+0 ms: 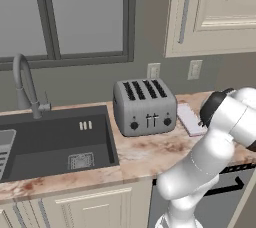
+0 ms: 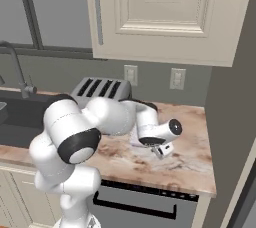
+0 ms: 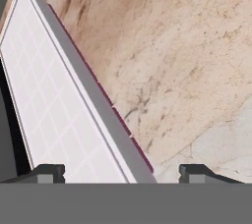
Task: The ice cube tray has been filled with water. Take the tray and place it in the freezer to make ice. Close the freezer door after placing the tray.
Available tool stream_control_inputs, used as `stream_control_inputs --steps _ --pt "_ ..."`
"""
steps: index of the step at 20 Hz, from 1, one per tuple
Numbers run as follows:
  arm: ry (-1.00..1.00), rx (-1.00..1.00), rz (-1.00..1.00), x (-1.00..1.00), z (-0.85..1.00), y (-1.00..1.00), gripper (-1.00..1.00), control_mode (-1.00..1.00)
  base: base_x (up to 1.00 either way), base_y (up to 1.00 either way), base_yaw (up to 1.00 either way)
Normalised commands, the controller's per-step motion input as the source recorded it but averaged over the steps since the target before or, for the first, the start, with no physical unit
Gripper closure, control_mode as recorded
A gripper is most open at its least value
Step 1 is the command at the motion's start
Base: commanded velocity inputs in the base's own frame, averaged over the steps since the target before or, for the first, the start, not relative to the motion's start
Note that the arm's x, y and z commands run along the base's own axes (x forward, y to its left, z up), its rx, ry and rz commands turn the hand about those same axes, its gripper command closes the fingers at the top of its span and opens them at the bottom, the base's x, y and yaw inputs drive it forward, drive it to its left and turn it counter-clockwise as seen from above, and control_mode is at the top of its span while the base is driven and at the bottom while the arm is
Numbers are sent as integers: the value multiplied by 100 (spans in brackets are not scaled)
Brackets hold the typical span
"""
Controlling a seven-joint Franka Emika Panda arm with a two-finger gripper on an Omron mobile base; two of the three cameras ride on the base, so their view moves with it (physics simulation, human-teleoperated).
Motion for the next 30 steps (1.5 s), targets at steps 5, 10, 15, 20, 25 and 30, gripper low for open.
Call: stream_control_inputs --steps 5,10,15,20,25,30 --pt "0 0 0 9 -11 0 -100 -100 0 0 0" --pt "0 0 0 2 -16 0 -100 -100 0 0 0" --pt "0 0 0 0 -16 0 -100 -100 0 0 0" --pt "0 0 0 3 -14 11 -100 -100 0 0 0" --pt "0 0 0 6 -13 19 -100 -100 0 0 0" --pt "0 0 0 1 -11 19 -100 -100 0 0 0"
